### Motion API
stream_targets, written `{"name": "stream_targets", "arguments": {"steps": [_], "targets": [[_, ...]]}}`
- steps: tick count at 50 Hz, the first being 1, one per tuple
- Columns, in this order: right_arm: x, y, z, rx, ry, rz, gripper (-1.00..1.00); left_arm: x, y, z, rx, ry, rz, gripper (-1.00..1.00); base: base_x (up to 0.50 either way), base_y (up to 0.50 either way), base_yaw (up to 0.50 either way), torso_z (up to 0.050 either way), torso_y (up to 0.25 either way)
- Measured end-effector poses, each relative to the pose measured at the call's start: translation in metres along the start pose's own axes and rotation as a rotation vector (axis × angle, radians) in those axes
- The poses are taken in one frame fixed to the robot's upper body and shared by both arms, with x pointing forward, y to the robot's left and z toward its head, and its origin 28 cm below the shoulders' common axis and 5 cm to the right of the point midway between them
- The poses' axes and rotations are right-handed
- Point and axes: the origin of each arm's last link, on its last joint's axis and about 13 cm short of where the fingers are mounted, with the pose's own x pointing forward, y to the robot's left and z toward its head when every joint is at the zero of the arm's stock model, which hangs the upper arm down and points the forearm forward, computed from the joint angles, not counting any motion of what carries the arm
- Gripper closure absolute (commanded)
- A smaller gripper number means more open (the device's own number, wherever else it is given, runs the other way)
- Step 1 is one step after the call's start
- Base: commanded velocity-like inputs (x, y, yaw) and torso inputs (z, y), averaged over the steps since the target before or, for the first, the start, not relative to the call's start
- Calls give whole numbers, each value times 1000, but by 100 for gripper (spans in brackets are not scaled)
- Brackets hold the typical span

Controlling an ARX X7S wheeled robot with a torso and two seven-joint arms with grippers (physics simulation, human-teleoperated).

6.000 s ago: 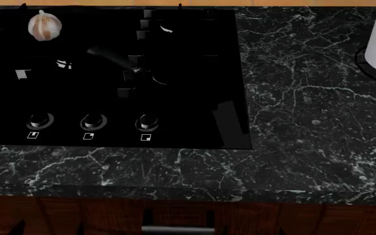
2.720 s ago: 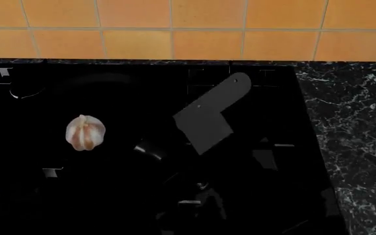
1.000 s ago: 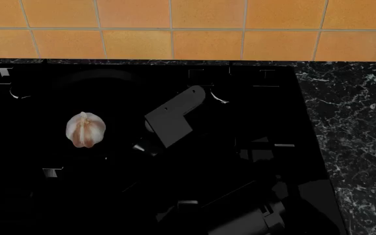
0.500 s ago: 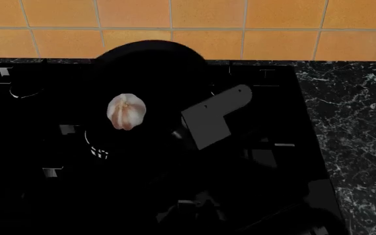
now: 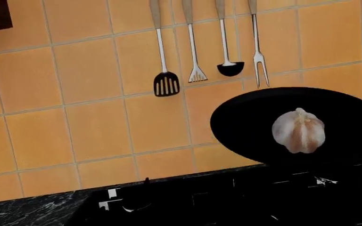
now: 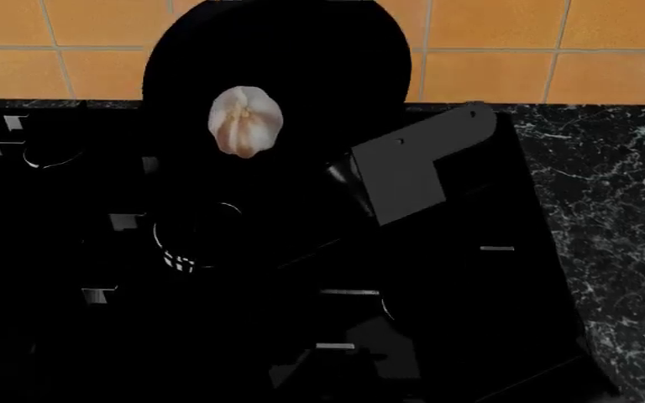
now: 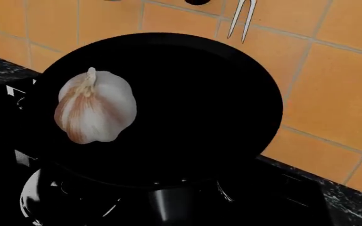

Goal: Pick up the pan and dump the vegetables in it onto the plate. Then return the pan to the stove.

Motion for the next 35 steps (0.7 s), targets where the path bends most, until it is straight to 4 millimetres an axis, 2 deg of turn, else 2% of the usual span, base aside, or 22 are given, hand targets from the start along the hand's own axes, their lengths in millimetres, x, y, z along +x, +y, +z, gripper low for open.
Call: {"name": "stream_targets", "arguments": {"steps": [35], "targets": [[-9, 6, 13, -14, -31, 17, 100, -11, 1, 4, 13, -43, -13, -100, 38, 500, 0, 1, 3]]}}
